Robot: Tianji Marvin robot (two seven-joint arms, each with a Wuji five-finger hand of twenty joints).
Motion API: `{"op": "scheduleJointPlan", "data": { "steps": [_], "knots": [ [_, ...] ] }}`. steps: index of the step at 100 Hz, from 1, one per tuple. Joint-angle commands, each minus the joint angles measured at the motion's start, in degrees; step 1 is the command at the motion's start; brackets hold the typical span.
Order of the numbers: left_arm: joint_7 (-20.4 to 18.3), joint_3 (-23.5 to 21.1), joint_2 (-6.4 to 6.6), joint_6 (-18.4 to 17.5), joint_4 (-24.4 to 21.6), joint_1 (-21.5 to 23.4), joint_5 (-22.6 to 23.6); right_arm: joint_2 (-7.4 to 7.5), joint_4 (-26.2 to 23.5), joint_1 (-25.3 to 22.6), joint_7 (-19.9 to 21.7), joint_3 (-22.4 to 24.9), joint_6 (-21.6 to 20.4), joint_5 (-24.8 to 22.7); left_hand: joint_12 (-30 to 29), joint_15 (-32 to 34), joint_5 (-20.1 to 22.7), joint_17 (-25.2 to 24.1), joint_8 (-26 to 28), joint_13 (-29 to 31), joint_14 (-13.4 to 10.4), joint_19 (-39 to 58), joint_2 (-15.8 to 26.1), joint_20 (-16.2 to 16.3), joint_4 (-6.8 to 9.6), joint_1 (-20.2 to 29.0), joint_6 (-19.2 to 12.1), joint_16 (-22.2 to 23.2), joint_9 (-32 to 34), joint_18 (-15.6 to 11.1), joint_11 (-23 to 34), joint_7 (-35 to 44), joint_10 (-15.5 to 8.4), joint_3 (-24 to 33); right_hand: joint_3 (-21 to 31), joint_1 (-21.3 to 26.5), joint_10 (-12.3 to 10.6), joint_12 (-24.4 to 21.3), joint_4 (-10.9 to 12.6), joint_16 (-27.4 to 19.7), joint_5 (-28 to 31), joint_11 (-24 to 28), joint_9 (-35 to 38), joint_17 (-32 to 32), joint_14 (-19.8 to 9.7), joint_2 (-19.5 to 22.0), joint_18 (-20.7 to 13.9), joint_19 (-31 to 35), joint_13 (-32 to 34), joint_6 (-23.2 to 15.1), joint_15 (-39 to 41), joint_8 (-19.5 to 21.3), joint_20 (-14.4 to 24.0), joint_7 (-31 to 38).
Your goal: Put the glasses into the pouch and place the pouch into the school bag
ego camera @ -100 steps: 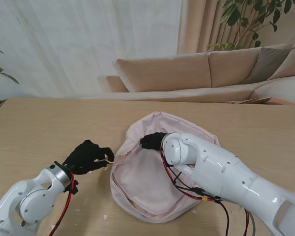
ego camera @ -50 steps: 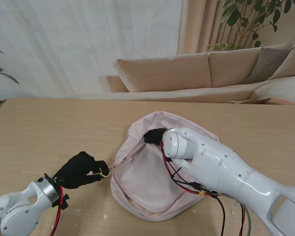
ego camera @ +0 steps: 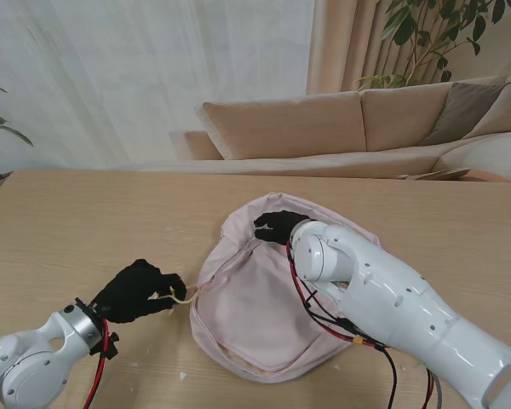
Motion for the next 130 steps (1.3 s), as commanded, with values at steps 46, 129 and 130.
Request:
{"op": "scheduleJointPlan", "data": {
  "steps": [46,129,130],
  "knots": [
    [0.81,0.36,-0.69,0.79,-0.64,-1.01,0.99,1.31,-3.69,-3.37,-3.38,-0.93,-20.8,-6.44,-0.05,0.18,1.54,-0.68,2.34,0.56,0.36,1.02,4.49,0.95,2.4,3.41,-3.58,0.8,1.01,1.01,0.99,3.76,0.49,-0.64,23.34,2.84,1.58,12.47,-12.3,12.28,-6.23,20.5,-9.81,-0.12,-1.16,-26.29,-6.16,7.99,-3.78,-11.9,15.6,5.56,11.85,-1.15],
    [0.43,-0.51,-0.65,-1.49,-1.47,0.25,-0.13,-5.53,9.82,5.29,-13.17,-13.3,-23.89,-2.04,-0.04,0.18,1.78,-0.73,2.59,0.5,0.64,0.98,4.53,1.08,2.51,3.66,-3.43,0.85,1.05,1.12,0.87,3.54,0.76,-0.91,26.03,10.7,-0.6,25.84,-18.22,21.68,27.59,29.16,6.75,4.85,-0.71,-25.22,-5.23,16.08,3.17,-12.33,34.89,11.47,14.64,34.7],
    [0.39,-0.52,-0.65,-1.53,-1.51,0.31,-0.13,-5.58,9.82,5.18,-13.35,-13.12,-23.72,-1.96,-0.03,0.22,1.83,-0.7,2.61,0.58,0.6,0.99,4.54,1.09,2.51,3.62,-3.5,0.87,1.09,1.1,0.89,3.56,0.69,-0.94,26.28,10.77,-0.48,25.46,-18.01,21.4,27.43,28.8,7.8,5.18,-0.57,-25.14,-5.06,16.22,3.9,-11.83,34.6,12.15,14.59,34.71]
  ]
}}
